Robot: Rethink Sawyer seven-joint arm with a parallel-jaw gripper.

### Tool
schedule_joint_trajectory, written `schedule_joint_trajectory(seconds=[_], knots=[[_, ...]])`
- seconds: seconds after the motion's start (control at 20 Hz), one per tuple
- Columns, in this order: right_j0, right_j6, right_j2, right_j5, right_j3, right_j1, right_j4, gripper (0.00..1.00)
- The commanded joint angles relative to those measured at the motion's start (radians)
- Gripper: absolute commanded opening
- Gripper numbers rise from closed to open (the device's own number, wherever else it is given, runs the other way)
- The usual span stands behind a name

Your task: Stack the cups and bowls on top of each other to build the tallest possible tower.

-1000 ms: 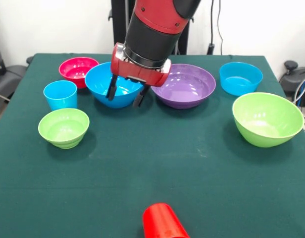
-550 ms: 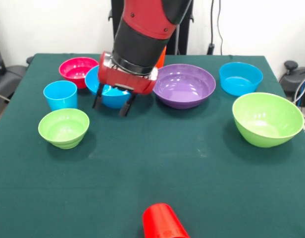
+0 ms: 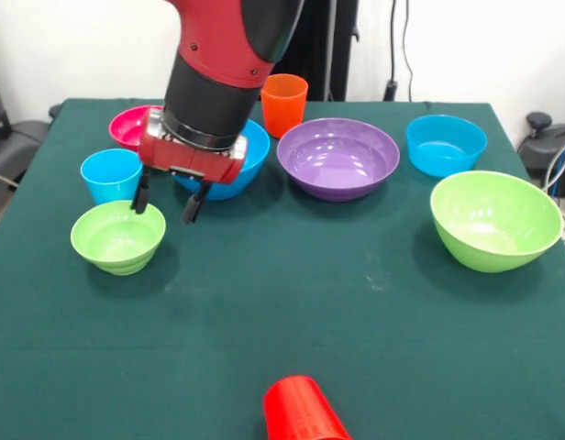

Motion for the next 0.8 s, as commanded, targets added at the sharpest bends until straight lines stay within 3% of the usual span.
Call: schedule_joint_trajectory(seconds=[0.05,0.8], knots=[[-0.021,-0.087,0.168,-0.051,0.060,0.033,-0.092,1.00],[0.009,0.050,0.124,-0.158,0.073,0.077,-0.116,1.00]])
